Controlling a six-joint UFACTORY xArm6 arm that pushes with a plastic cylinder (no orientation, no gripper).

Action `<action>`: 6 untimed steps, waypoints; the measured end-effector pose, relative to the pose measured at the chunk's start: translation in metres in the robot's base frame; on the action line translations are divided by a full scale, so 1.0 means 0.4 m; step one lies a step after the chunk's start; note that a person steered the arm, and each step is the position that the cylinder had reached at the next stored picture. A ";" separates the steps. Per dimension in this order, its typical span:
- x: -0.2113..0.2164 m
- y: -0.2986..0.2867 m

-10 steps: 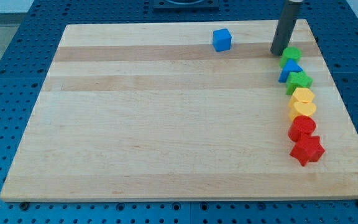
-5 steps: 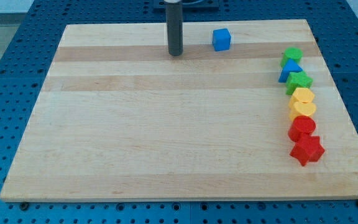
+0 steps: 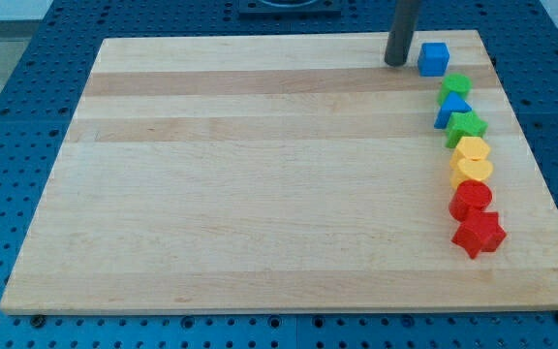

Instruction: Move the blue cube towards the top right

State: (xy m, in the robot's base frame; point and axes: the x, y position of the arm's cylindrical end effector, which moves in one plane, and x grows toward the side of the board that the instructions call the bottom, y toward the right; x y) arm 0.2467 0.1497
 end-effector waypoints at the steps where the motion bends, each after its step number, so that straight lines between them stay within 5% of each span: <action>1: -0.072 0.025; 6: 0.024 0.110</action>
